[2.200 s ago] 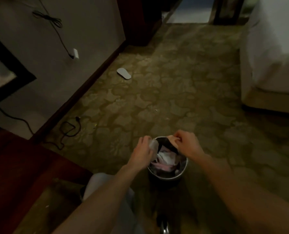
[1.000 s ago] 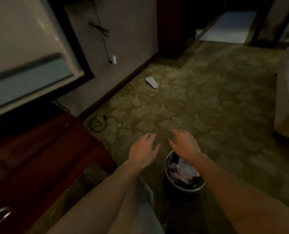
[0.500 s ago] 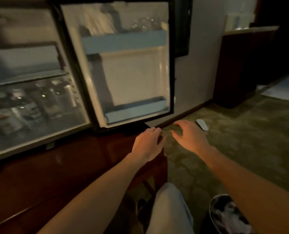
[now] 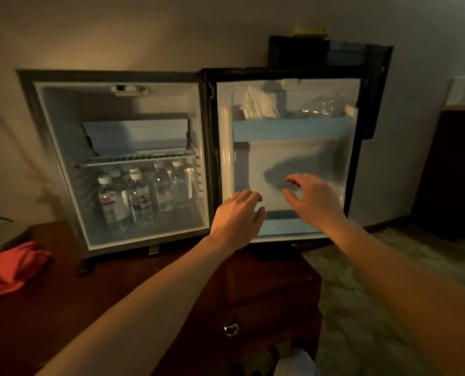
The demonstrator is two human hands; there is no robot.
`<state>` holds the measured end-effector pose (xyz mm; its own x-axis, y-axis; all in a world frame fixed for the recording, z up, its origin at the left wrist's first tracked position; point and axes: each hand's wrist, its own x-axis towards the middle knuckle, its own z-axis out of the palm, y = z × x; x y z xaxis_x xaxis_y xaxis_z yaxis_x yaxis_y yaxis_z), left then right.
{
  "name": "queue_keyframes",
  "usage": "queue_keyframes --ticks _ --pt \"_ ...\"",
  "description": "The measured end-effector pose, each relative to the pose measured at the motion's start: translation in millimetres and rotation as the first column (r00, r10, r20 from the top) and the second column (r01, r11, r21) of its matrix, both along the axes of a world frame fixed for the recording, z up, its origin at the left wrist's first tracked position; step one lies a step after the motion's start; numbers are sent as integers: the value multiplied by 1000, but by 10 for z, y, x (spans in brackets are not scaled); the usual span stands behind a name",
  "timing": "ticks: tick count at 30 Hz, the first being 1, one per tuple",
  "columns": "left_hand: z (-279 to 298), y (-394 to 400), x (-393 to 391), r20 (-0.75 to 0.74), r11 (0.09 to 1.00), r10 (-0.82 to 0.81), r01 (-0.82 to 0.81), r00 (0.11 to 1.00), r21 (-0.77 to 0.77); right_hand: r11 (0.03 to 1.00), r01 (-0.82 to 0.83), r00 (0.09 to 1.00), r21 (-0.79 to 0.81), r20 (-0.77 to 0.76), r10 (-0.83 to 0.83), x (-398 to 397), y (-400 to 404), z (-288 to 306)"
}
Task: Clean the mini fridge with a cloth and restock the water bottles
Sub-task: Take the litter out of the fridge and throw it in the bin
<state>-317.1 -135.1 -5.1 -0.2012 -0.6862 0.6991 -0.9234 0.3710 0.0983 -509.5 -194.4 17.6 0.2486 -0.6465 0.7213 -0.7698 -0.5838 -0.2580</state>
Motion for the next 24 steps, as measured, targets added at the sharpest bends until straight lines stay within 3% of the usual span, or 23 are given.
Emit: queue_keyframes --ticks 6,9,14,18,21,24 --pt "624 -138 10 -21 980 27 -31 999 -198 956 13 998 -294 66 7 19 -150 619" --pt "874 -233 -38 -21 972 50 -54 999 -229 936 55 998 -347 46 -42 -36 -250 906" --pt "1216 -432 -131 -39 979 63 -69 997 -190 940 107 993 -324 -9 -116 -144 -402 1231" --pt "1432 -608 -178 -42 981 134 -139 990 -137 900 266 957 -346 -17 -290 -231 -522 1347" --pt "1521 -718 -182 -37 965 219 -223 975 -142 922 326 939 -207 -43 -341 -306 -608 1364" --pt "1544 -790 -170 -56 946 263 -269 963 -180 957 271 961 -100 -25 -275 -353 -658 1339"
